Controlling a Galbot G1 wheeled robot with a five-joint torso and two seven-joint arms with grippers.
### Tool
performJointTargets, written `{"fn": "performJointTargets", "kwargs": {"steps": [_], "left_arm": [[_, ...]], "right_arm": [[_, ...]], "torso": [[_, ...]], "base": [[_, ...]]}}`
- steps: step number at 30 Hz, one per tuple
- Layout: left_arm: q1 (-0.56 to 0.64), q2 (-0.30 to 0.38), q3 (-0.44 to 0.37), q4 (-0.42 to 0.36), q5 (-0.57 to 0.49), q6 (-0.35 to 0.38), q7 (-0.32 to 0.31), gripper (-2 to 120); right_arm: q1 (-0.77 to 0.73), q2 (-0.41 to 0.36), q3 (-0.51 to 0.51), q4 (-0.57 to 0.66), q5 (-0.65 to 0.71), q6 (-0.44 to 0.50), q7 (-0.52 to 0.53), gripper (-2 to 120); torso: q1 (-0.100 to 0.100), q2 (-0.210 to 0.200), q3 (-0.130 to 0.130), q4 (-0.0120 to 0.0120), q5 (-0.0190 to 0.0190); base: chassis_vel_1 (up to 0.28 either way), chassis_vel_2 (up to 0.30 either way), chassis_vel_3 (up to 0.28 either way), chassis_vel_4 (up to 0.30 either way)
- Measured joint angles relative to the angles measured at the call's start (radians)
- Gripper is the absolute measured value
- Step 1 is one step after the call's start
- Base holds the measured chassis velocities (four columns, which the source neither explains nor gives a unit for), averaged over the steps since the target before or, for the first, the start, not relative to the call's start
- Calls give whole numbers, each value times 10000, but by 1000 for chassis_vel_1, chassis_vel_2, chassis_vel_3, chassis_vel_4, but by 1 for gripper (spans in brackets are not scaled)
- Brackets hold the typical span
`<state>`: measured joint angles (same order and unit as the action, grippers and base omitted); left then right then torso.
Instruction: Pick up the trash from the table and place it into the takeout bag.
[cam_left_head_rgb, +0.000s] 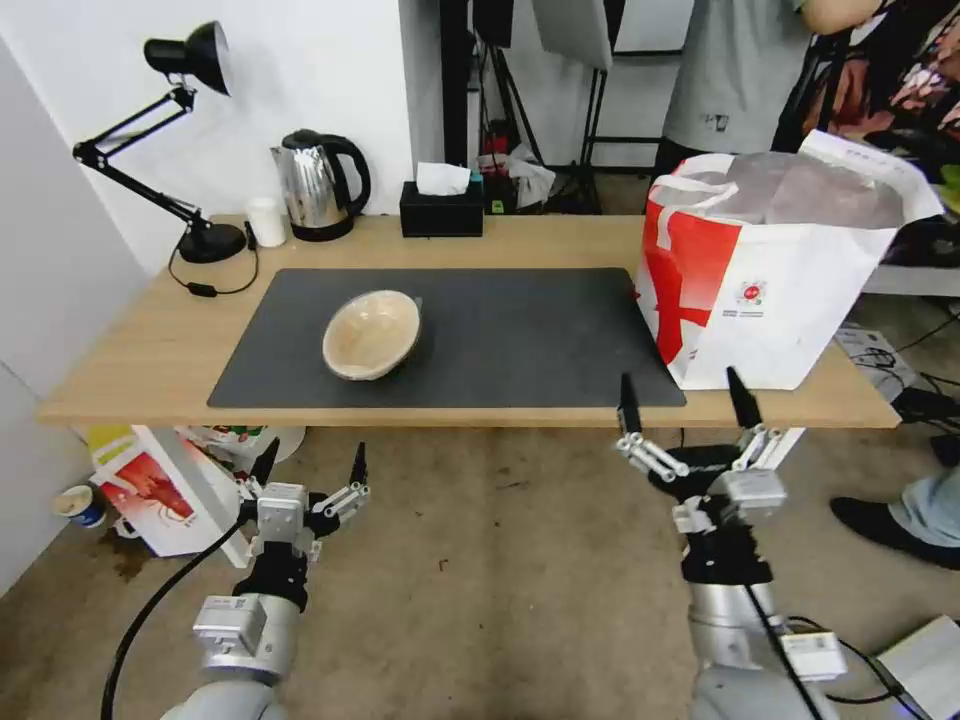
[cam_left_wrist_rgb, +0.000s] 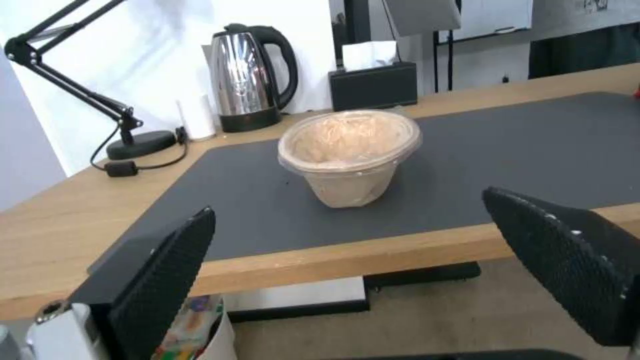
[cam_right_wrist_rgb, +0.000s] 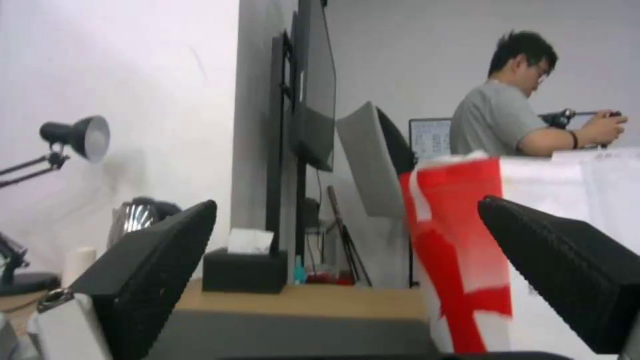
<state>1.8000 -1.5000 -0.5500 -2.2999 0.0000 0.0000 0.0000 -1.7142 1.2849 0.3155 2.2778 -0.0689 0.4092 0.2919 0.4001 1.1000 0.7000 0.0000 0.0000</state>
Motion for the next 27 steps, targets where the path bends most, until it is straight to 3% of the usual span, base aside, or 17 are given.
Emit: {"fn": "performJointTargets", "kwargs": {"steps": [14,27], "left_arm": [[0,0,0,0,0,0,0,100],[0,0,0,0,0,0,0,100]], "right_arm": [[-699,382,-97,-742,-588,1133,45,100],[-701,376,-96,-1154,-527,1517,68,100]], "torso": [[-1,0,-1,-1,0],[0,0,0,0,1]], "base": [[0,0,0,0],[0,0,0,0]]}}
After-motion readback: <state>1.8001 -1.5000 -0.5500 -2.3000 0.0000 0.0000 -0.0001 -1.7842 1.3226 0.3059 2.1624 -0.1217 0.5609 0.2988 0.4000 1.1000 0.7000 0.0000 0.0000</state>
